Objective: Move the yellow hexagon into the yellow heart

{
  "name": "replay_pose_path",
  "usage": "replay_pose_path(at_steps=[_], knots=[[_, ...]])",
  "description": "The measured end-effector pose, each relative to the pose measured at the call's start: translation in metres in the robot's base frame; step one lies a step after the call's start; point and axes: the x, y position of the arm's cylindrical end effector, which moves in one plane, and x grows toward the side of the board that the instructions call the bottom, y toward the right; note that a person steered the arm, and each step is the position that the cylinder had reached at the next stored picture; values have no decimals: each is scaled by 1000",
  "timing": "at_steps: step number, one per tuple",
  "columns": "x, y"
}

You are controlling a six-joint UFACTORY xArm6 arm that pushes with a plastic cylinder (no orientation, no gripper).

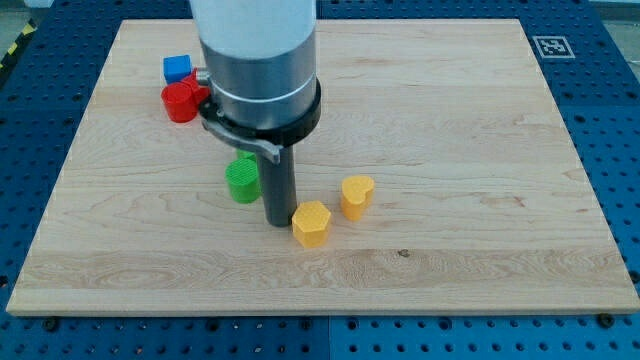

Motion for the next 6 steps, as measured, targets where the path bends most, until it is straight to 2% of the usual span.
replay_pose_path(at_steps=[2, 4, 6], knots=[[28, -3], [14, 13], [1, 67]])
